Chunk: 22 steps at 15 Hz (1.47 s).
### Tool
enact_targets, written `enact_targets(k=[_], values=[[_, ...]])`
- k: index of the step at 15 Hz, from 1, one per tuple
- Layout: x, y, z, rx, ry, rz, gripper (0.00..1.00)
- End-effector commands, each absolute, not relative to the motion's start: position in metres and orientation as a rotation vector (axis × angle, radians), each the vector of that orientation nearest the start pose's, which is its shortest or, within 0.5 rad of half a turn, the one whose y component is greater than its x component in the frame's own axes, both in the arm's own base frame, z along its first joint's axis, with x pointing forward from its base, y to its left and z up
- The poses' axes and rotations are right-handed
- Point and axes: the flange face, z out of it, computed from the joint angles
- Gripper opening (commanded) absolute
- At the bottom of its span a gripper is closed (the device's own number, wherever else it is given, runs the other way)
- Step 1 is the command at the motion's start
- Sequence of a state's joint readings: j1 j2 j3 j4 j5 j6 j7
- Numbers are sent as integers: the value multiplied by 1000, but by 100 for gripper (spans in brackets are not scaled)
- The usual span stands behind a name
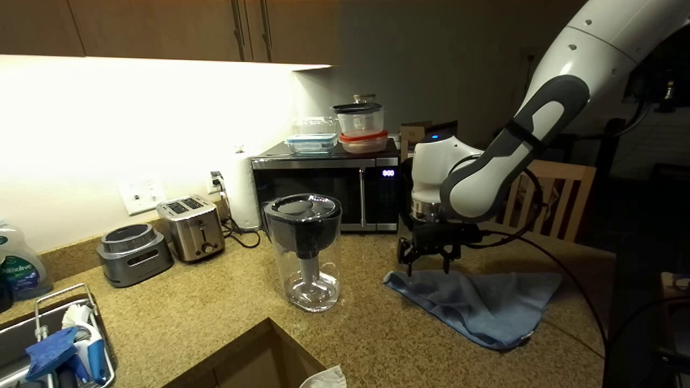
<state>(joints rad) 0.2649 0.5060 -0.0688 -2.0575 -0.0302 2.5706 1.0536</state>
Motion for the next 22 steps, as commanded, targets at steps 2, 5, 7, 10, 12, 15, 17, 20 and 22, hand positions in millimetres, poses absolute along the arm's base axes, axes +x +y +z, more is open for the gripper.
enact_targets(k=[2,5,7,10,12,15,17,20,22], values=[[597,126,171,-2854,1409,-142,100],[614,123,165,-2826,1475,-177,100],[626,118,164,-2808,1509,-201,100],[642,111,166,-2788,1532,-236,100],[650,109,168,-2772,1529,-250,100],[656,113,172,-2760,1514,-244,100],[657,118,173,-2758,1504,-216,100],[655,130,169,-2768,1477,-168,100],[653,137,166,-2774,1464,-151,100]])
